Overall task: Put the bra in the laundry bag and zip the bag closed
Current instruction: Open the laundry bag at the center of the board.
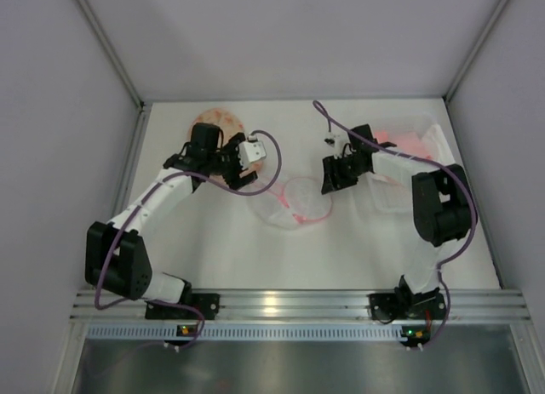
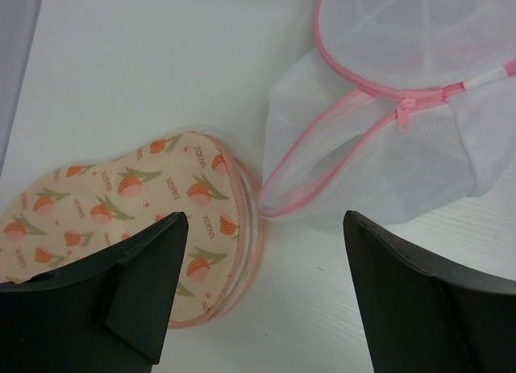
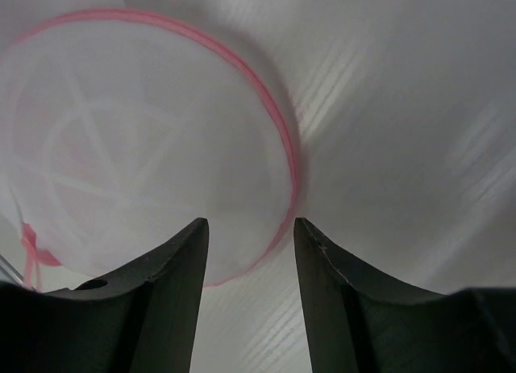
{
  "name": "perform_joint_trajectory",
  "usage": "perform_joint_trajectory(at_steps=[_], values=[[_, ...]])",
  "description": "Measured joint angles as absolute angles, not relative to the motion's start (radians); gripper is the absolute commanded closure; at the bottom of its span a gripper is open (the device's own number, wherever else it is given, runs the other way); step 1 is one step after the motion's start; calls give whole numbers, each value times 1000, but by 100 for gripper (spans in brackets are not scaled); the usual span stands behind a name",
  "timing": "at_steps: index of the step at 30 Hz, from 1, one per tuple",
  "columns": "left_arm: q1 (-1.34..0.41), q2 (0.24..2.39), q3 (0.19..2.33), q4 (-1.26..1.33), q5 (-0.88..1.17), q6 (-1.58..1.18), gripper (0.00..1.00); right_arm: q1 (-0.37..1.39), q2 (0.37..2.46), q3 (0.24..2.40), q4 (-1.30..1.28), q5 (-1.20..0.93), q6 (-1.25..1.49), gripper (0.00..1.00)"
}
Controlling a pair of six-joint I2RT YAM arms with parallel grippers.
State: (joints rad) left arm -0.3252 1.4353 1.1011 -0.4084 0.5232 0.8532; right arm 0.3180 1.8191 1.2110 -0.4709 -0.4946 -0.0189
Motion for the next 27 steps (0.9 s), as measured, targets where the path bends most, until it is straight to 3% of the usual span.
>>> perform_joint_trajectory(at_steps=[9,16,20,27], values=[[-325,1305,1024,-397,534,669,16,319,1868,1172,-453,-472,-26,61],[-325,1222,951,-396,496,596,16,323,1883,1172,-428,-473,-27,82],[-325,1206,935,-395,461,569,16,328,1887,1172,-426,-469,-34,100],[-320,1206,933,-395,413,490,16,318,1857,1171,-459,-471,-44,100]])
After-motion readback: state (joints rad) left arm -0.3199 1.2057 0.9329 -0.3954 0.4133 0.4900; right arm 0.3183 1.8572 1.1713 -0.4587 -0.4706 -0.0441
